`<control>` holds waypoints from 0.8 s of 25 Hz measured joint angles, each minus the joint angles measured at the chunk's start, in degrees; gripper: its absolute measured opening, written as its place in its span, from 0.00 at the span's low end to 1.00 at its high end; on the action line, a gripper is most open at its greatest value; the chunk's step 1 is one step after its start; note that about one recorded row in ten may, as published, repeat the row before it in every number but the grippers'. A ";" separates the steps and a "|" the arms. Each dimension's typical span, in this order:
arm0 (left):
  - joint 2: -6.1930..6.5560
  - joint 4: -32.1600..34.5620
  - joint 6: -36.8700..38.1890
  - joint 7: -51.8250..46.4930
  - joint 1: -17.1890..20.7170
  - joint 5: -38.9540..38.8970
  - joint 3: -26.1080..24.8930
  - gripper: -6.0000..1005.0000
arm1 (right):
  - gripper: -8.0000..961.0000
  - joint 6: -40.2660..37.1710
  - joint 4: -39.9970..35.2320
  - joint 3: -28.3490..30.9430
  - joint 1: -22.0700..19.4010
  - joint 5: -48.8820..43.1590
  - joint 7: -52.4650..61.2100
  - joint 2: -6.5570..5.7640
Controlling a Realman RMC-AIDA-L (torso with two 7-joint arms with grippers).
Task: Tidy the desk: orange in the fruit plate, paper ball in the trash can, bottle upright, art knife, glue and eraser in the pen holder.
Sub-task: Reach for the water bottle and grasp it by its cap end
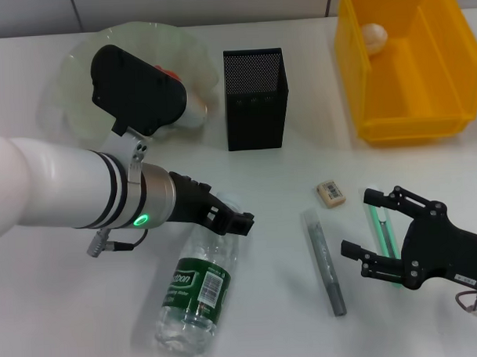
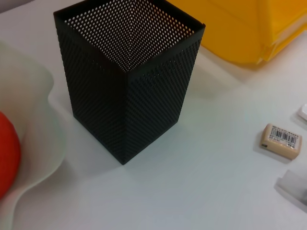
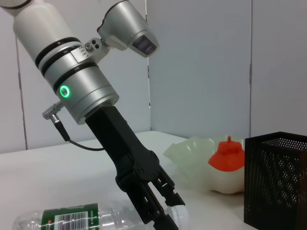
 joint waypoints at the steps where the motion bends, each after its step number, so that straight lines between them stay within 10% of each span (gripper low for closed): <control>1: 0.00 0.00 0.00 0.00 0.00 0.00 0.00 0.68 | 0.88 0.05 0.01 0.01 0.02 0.00 0.00 0.00; 15: -0.01 -3.88 3.03 0.00 -4.05 -0.94 0.55 0.66 | 0.88 0.08 0.02 0.15 0.05 0.01 0.46 -0.07; 20: 0.01 -1.78 4.67 0.03 -3.77 0.78 0.65 0.46 | 0.88 -0.41 0.02 0.17 -0.11 0.02 0.68 -0.09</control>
